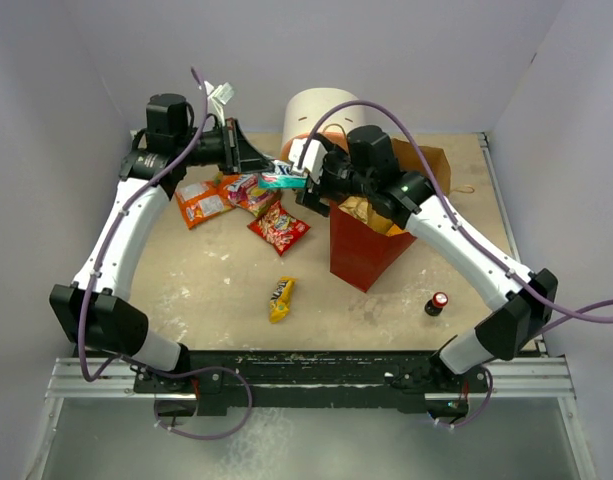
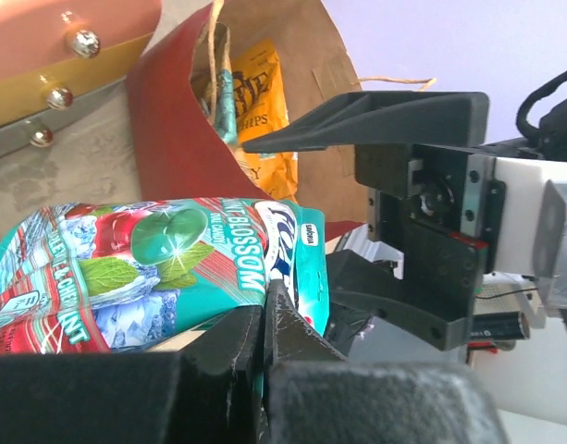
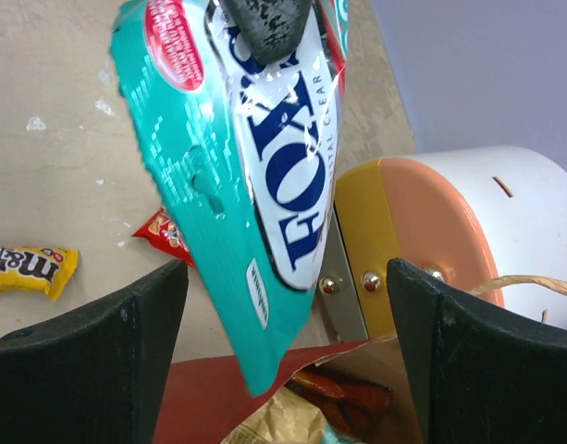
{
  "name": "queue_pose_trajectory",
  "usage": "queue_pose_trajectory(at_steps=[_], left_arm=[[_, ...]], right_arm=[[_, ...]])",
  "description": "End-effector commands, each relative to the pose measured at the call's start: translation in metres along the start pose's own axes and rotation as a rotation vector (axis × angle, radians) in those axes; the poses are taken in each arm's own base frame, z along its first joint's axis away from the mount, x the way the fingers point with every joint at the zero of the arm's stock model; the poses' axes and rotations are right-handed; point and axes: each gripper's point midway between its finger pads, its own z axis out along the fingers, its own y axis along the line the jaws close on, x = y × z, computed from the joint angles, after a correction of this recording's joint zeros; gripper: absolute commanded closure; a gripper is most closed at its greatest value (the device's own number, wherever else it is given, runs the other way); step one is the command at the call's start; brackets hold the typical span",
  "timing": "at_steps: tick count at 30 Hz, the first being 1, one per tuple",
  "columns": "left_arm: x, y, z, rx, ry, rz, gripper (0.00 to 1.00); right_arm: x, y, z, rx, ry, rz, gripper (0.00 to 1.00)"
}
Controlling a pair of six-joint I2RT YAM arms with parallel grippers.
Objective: Place the snacks into the paper bag
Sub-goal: Pick up the snack from the center of the board.
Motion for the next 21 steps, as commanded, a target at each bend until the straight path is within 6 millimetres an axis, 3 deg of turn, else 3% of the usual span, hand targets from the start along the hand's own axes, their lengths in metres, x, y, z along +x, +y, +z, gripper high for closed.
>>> queue_pose_trajectory(at_steps=[1, 5, 10, 17, 21], left_arm=[[0.000, -0.026, 0.001, 0.095, -0.002, -0.009, 1.00], [0.011, -0.022, 0.004, 0.103, 0.026, -0.066, 1.00], [0.017, -0.019, 0.005, 0.105, 0.028, -0.100, 1.00], [0.015, -0.026, 0.002, 0.130, 0.006, -0.076, 1.00], [0.010, -0.032, -0.004, 0.136, -0.027, -0.004, 0.85]], right_arm=[[-0.011, -0.015, 0.003, 0.066, -0.022, -0.023, 0.12], [-0.013, -0.011, 0.007, 0.048, -0.042, -0.001, 0.20], [-0.012, 0.000, 0.009, 0.005, -0.062, 0.013, 0.38], [-0.017, 0.004, 0.002, -0.012, -0.082, 0.003, 0.78], [-0.027, 0.002, -0.007, -0.006, -0.100, -0.003, 1.00]])
